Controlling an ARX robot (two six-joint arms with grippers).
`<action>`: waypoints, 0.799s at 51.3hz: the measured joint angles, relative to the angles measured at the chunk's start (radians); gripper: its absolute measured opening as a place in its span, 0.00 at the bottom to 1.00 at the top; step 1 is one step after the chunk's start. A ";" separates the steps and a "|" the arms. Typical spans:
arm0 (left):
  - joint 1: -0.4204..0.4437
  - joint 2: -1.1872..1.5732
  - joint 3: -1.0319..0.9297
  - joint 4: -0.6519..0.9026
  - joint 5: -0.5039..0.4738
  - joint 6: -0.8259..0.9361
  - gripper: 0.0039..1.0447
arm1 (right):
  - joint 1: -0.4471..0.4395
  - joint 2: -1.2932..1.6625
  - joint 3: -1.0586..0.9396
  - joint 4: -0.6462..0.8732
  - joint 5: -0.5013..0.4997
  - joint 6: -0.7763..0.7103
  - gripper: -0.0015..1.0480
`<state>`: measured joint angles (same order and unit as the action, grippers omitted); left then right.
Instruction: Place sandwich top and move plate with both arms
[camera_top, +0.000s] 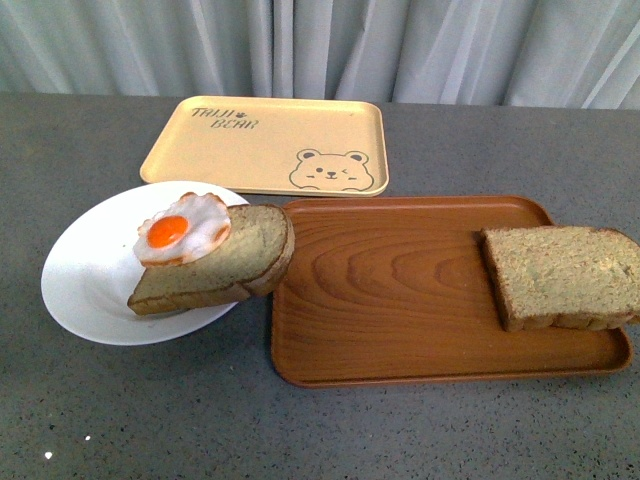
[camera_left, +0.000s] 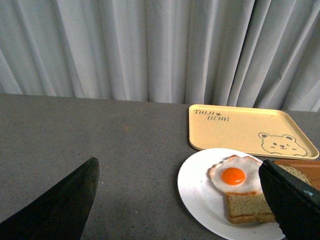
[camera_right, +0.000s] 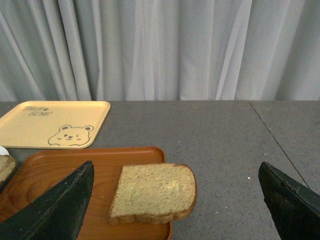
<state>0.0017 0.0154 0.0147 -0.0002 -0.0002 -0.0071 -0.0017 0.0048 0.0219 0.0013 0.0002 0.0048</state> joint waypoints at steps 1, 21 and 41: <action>0.000 0.000 0.000 0.000 0.000 0.000 0.92 | 0.000 0.000 0.000 0.000 0.000 0.000 0.91; 0.000 0.000 0.000 0.000 0.000 0.000 0.92 | -0.120 0.491 0.192 -0.171 -0.130 -0.028 0.91; 0.000 0.000 0.000 0.000 0.000 0.000 0.92 | -0.294 1.358 0.407 0.267 -0.335 0.075 0.91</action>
<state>0.0017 0.0154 0.0147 -0.0002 0.0002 -0.0067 -0.2958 1.3628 0.4286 0.2680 -0.3344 0.0795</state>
